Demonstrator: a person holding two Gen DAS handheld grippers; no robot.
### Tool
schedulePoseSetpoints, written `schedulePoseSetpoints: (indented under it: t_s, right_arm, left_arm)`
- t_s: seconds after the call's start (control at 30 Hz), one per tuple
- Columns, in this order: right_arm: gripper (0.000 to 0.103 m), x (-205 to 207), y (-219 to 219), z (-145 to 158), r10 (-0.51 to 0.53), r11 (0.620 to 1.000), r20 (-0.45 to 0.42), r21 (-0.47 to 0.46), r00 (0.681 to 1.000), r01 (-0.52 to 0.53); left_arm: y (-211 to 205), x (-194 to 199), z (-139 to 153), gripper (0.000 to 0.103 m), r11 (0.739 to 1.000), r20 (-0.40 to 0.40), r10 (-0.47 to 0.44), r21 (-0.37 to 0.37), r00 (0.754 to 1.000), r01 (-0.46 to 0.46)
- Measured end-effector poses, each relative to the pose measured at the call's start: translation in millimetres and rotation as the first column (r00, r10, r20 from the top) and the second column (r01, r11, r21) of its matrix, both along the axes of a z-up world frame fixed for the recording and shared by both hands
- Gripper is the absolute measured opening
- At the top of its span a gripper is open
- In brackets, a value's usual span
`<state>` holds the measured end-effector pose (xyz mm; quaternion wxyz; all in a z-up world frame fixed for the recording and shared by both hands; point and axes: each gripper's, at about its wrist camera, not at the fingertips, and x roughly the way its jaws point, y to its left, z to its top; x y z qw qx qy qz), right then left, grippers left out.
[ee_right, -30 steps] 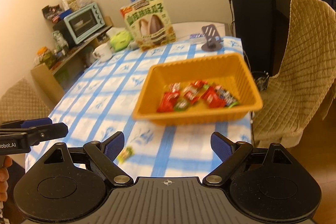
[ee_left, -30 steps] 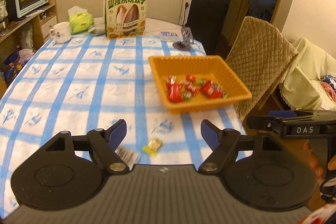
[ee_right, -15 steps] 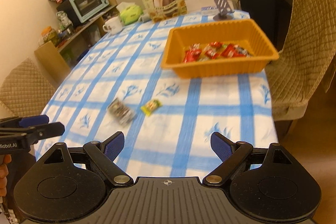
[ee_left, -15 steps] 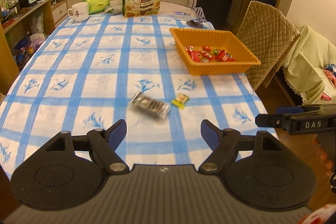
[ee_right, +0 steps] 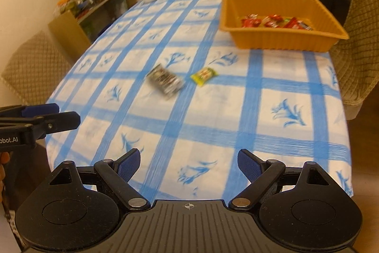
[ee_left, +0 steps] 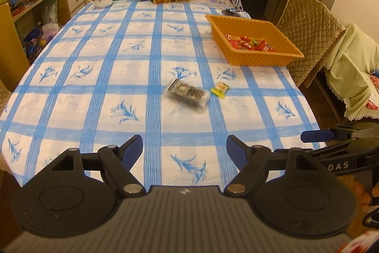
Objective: Organize snacks
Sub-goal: 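Grasp the yellow candy with the right tool while the left tool grasps the clear dark-snack packet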
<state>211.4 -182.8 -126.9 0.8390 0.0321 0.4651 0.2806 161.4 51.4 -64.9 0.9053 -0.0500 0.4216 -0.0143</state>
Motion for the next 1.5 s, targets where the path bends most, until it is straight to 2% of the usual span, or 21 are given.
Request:
schedulePoseSetpoints:
  t_s: [0.4, 0.63, 0.77, 1.17, 1.5]
  right_arm:
    - [0.088, 16.5, 17.0, -12.4, 0.040, 0.999, -0.008, -0.028, 0.999, -0.040]
    - [0.088, 35.8, 19.1, -16.2, 0.053, 0.998, 0.015, -0.037, 0.998, -0.053]
    - [0.079, 51.6, 19.3, -18.5, 0.056, 0.997, 0.024, -0.045, 0.998, -0.055]
    - [0.070, 101.0, 16.6, -23.5, 0.073, 0.996, 0.061, -0.058, 0.995, -0.070]
    - [0.060, 141.2, 12.3, -34.9, 0.061, 0.997, 0.039, -0.044, 0.997, -0.059]
  left_arm:
    - [5.0, 13.7, -14.6, 0.075, 0.999, -0.049, 0.042, -0.013, 0.998, -0.043]
    - [-0.8, 31.0, -23.7, 0.075, 0.998, -0.078, 0.053, -0.015, 0.996, -0.055]
    - [-4.8, 41.7, -30.2, 0.075, 0.998, -0.094, 0.062, -0.013, 0.994, -0.063]
    - [-24.9, 85.3, -53.4, 0.075, 0.997, -0.112, 0.073, 0.010, 0.991, -0.072]
    - [-33.0, 126.9, -82.3, 0.075, 0.995, -0.131, 0.087, 0.053, 0.988, -0.080]
